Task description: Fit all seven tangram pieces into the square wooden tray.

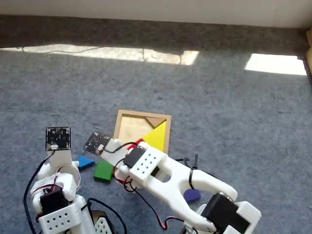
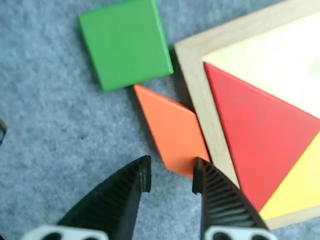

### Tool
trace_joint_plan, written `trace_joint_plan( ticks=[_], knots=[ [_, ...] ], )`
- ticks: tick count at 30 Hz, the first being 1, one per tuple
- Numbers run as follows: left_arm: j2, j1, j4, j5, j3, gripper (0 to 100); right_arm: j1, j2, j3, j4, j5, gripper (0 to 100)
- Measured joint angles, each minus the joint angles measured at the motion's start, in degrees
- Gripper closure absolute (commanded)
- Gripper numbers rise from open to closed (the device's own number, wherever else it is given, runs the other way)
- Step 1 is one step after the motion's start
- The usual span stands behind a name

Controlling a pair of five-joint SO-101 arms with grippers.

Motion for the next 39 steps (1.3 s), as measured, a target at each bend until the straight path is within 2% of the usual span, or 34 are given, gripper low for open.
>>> trace_joint_plan(
  ticks=[4, 10, 21, 26, 33, 39],
  knots=[
    [0.0, 0.0, 0.0, 0.0, 0.0, 99, 1.85, 0.88, -1.14, -0.26, 0.0, 77.2],
    [0.0, 0.0, 0.0, 0.0, 0.0, 99, 1.05, 1.93, -1.76, 0.09, 0.0, 76.8],
    [0.0, 0.0, -0.18, 0.0, 0.0, 99, 1.58, 1.93, -1.67, -2.55, 0.0, 99.1],
    [0.0, 0.0, -0.18, 0.0, 0.0, 99, 3.43, 1.23, -1.67, -0.79, 0.0, 99.4],
    [0.0, 0.0, -0.18, 0.0, 0.0, 99, 8.18, -8.79, -1.67, 2.29, 0.0, 99.4],
    [0.0, 0.0, -0.18, 0.0, 0.0, 99, 11.52, -10.11, -1.67, -4.75, -10.29, 99.4]
  ],
)
